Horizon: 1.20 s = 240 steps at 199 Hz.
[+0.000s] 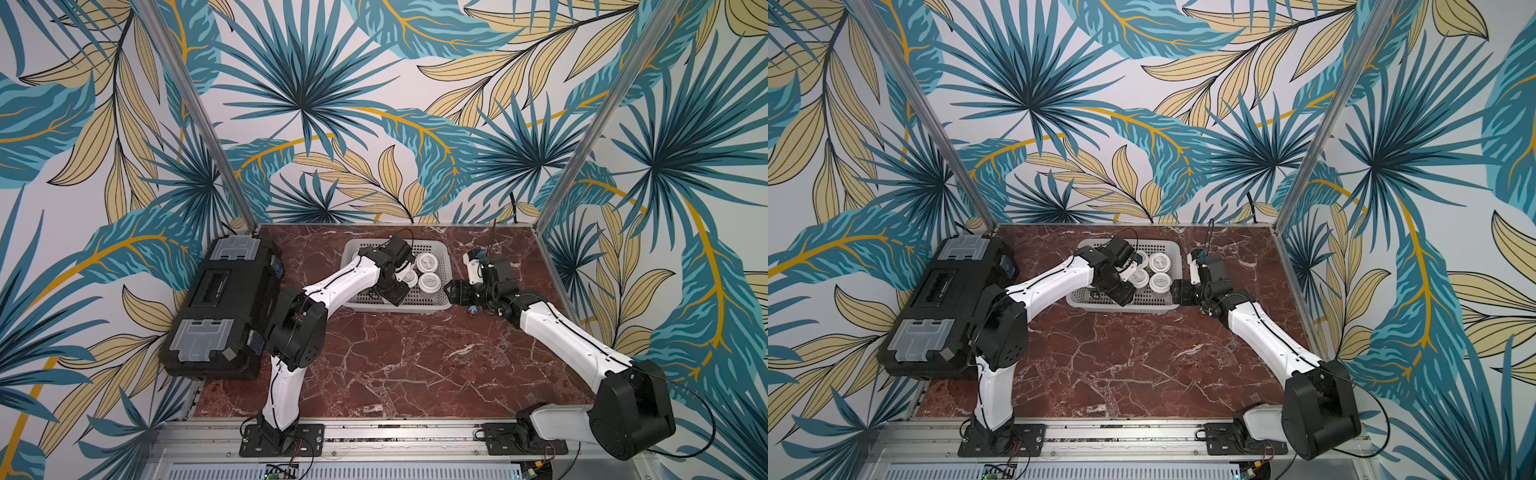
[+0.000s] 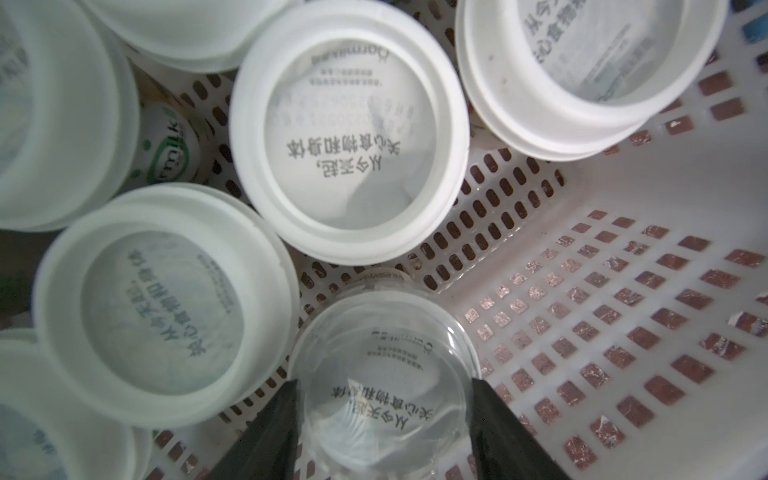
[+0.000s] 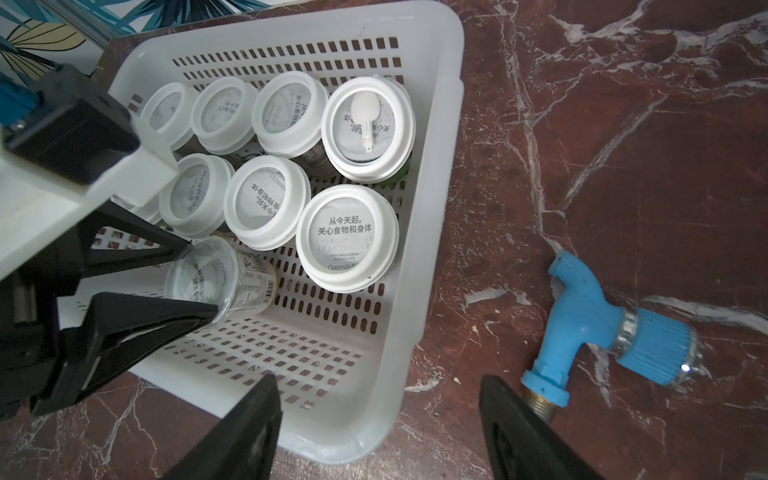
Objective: Put the yogurt in the basket
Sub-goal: Place the yogurt in the basket.
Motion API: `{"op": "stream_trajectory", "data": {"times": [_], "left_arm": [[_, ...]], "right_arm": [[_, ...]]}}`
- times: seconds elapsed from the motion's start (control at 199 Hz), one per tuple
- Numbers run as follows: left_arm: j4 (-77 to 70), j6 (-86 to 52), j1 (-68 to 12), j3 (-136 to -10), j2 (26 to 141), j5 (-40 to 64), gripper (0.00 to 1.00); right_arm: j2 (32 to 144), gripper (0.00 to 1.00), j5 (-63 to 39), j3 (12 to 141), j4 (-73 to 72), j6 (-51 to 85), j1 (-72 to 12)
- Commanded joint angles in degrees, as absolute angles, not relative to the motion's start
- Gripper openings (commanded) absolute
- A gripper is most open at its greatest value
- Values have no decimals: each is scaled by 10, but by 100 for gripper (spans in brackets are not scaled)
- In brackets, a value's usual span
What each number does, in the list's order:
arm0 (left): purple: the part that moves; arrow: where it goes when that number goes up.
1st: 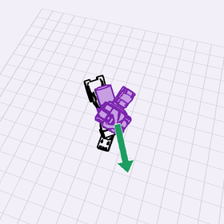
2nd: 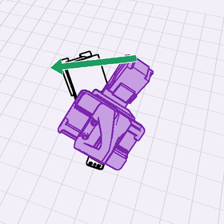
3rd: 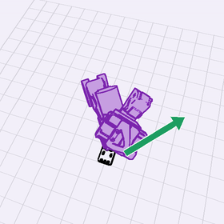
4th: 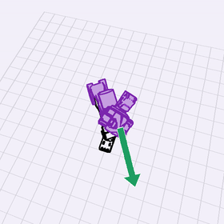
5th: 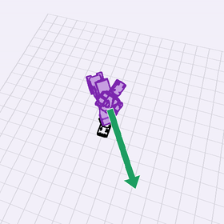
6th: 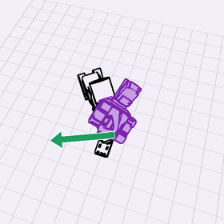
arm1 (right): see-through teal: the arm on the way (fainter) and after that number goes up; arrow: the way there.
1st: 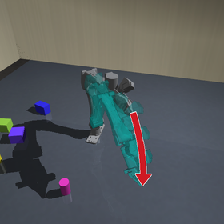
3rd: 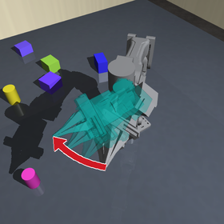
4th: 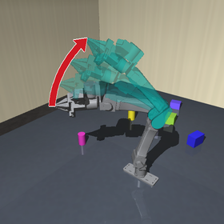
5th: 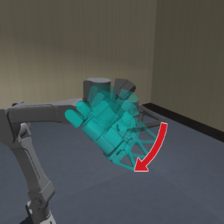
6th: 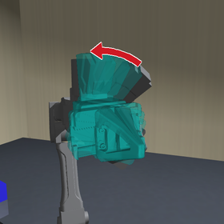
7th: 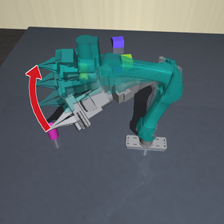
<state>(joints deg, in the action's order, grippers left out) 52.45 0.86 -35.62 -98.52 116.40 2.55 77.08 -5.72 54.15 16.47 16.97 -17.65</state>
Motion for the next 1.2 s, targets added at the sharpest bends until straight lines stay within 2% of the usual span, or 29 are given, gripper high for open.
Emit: {"op": "stream_trajectory", "data": {"times": [0.0, 0.115, 0.321, 0.446, 0.577, 0.677, 1.198], "left_arm": [[528, 15, -352, -1019, 1172, 20, 64], [528, 18, -352, -1022, 1172, 21, 65], [518, 13, -352, -1018, 1172, 23, 75], [512, 10, -352, -1016, 1171, 29, 77], [505, 6, -352, -1009, 1165, 33, 89], [492, 3, -352, -996, 1151, 33, 93], [472, -12, -352, -966, 1085, 60, 95]], "right_arm": [[777, 80, -65, 545, 156, 171, -176], [777, 80, -67, 545, 156, 171, -176], [774, 80, -70, 544, 156, 170, -176], [773, 80, -72, 544, 155, 168, -176], [774, 80, -76, 546, 157, 169, -176], [769, 80, -73, 544, 157, 167, -176], [766, 82, -71, 543, 157, 167, -176]]}}
